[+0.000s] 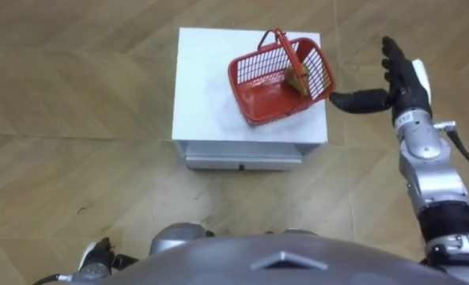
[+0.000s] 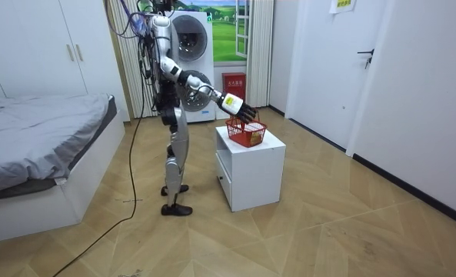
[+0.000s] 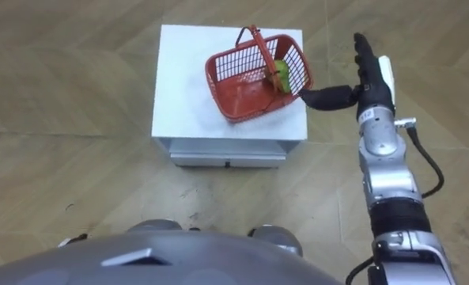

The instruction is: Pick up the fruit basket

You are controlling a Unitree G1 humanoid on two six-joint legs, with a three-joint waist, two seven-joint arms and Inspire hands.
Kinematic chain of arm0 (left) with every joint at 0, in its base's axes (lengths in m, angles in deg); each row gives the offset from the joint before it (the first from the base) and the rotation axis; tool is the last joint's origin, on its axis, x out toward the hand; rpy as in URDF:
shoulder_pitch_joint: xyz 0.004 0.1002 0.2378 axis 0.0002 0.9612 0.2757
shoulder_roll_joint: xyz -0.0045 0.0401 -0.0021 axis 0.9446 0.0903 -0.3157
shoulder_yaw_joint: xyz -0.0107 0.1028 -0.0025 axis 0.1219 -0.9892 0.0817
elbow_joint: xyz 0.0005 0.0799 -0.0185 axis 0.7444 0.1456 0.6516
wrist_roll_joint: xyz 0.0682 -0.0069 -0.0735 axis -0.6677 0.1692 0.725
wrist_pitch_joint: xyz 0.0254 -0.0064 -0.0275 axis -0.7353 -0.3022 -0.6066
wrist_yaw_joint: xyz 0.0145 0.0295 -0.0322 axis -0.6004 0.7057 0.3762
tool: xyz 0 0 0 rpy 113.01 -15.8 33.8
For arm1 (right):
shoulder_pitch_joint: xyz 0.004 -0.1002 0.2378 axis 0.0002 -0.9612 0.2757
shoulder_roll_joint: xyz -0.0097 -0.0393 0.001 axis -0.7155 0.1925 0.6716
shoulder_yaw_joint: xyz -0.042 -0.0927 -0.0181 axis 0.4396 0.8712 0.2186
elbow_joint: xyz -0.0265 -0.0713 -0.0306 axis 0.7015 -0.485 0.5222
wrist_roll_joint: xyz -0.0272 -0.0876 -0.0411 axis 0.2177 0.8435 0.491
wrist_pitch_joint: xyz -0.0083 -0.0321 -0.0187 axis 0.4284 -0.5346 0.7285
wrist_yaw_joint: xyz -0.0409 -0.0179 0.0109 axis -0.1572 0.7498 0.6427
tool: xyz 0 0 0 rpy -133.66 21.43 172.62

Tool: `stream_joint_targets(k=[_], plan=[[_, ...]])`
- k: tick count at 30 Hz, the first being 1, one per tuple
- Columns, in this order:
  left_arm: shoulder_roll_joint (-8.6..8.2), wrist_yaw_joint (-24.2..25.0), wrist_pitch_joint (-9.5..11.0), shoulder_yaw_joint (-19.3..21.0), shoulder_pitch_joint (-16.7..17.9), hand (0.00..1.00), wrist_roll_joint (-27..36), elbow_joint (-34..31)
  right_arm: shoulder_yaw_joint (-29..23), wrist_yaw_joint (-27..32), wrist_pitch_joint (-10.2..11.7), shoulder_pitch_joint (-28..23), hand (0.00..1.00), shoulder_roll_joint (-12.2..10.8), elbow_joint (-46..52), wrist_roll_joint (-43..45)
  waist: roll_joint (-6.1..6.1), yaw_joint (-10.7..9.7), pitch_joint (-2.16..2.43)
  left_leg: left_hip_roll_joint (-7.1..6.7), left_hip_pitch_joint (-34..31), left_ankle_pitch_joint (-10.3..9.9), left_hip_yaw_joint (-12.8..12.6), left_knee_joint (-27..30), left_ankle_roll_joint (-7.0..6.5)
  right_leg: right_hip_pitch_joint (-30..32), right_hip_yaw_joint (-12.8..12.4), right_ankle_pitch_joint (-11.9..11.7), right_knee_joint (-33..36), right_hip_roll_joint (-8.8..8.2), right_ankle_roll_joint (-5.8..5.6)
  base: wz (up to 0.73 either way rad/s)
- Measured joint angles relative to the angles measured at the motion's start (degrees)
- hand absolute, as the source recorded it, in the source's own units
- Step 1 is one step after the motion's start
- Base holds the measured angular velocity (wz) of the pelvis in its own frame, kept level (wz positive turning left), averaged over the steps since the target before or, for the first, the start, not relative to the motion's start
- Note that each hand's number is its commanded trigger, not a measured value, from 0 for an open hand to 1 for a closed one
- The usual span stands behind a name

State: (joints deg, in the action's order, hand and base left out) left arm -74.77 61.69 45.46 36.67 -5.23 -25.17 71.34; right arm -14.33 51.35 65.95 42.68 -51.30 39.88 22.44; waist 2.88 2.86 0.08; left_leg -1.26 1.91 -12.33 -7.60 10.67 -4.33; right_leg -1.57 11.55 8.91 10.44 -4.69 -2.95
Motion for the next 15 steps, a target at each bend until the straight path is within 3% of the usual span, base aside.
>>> stream_joint_targets(k=[4, 10, 15], plan=[[-0.03, -1.1, 0.2, 0.2, 1.0, 0.00, 0.0, -3.4, -1.0, 0.3, 0.2, -2.2, 0.00, -1.7, -7.0, 0.2, 0.02, -1.3, 0.01, -0.01, 1.3, 0.0, 0.1, -0.4, 0.05, -1.5, -0.2, -0.1, -0.8, 0.12, -0.08, 0.01], [-0.61, -4.2, 2.2, 0.7, 1.4, 0.00, 0.0, -3.5, -2.5, 0.6, 1.0, -5.3, 0.00, -3.8, -21.6, 0.2, -0.24, -2.0, 0.01, -0.03, 2.7, 0.0, -0.1, -1.4, 0.08, -2.8, -0.4, 0.0, -1.0, 0.22, -0.12, -0.02], [-1.44, -4.6, 2.4, 0.8, 1.5, 0.00, -0.2, -3.1, -3.6, 0.6, 1.5, -6.4, 0.00, -5.2, -29.5, 0.0, -0.93, -2.7, 0.00, 0.01, 3.0, -0.1, -0.3, -1.4, 0.17, -3.3, -0.4, -0.1, -1.8, 0.37, -0.19, -0.01]])
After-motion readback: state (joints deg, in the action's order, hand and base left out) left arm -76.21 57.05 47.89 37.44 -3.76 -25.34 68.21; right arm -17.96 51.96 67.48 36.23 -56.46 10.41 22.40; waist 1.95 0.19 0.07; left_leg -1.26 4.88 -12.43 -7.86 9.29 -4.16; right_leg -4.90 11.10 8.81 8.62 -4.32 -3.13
